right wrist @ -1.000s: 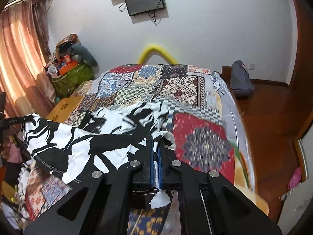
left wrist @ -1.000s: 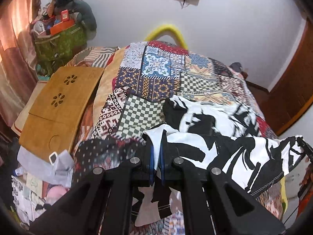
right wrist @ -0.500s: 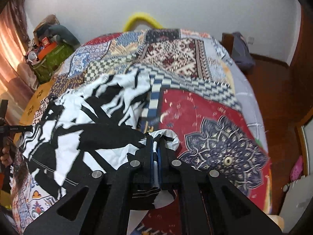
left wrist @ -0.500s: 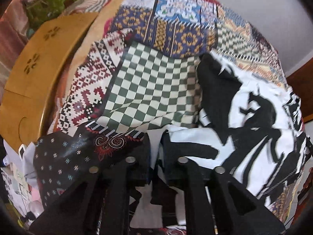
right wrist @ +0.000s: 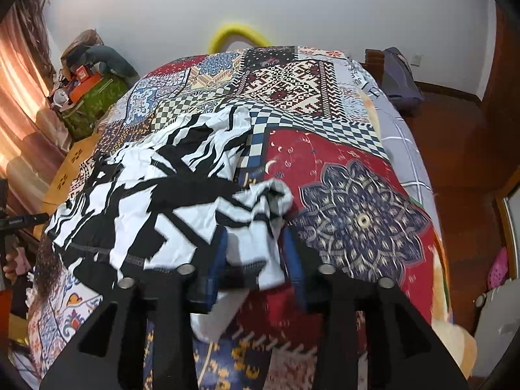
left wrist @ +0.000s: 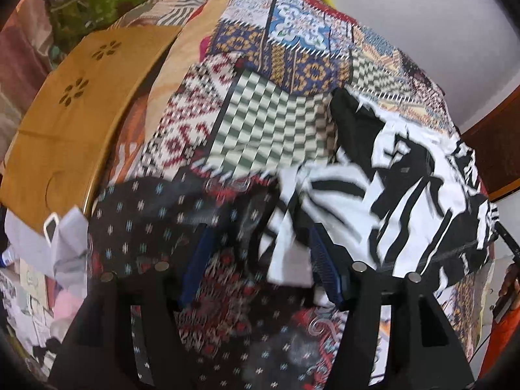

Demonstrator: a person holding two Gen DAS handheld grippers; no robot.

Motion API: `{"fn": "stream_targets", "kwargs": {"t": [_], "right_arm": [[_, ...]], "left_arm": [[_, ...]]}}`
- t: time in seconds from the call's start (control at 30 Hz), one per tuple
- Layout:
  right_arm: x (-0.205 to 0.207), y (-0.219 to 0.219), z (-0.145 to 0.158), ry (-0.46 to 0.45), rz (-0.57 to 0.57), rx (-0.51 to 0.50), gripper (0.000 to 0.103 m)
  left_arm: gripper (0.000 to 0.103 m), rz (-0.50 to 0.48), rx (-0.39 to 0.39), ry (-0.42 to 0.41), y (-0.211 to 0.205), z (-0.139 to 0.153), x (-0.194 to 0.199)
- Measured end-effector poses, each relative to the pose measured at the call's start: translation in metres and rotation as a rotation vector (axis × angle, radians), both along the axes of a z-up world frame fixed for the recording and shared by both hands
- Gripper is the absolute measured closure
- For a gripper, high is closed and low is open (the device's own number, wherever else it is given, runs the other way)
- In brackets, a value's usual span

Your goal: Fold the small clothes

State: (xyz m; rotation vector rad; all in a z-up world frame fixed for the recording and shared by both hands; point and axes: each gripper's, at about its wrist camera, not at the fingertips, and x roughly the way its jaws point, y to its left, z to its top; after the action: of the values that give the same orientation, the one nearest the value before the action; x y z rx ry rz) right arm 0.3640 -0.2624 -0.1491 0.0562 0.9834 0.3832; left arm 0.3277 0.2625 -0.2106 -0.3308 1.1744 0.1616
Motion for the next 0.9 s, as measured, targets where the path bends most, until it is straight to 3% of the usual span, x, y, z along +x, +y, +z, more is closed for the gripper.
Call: {"fn": "stream_targets", "kwargs": {"t": [0.2, 0.33, 0.43, 0.47, 0.5, 0.6, 0.9], "right_arm": [[-0.010, -0.006, -0.003, 0.009, -0.022, 0.010, 0.068], [-0.001, -0.009, -0.009, 0.030, -0.050, 0.035, 0.068], [0.002, -0.007, -0.016, 0.076, -0.047, 0.054, 0.070], [0.002, -0.004, -0.018, 0.087, -0.030, 0.058, 0.074], [0.000, -0.001, -0.018, 0.090, -0.017, 0.059, 0.085], [-0.007, 0.004, -0.014, 0.081, 0.012, 0.050, 0.094], [-0.013, 0.010, 0.050, -0.105, 0.068, 0.072, 0.098]], "left_arm": [[0.042, 0.002, -0.070, 0.021, -0.011, -0.021, -0.007], [0.054, 0.003, -0.084, 0.019, -0.018, -0.026, -0.002], [0.080, 0.007, -0.105, 0.025, -0.021, -0.030, 0.001], [0.091, 0.009, -0.095, 0.031, -0.022, -0.031, 0.002], [0.098, 0.010, -0.083, 0.031, -0.023, -0.031, 0.002], [0.100, 0.007, -0.048, -0.003, -0.025, -0.022, -0.003], [0.101, 0.009, 0.035, -0.195, -0.020, 0.063, 0.000]]}}
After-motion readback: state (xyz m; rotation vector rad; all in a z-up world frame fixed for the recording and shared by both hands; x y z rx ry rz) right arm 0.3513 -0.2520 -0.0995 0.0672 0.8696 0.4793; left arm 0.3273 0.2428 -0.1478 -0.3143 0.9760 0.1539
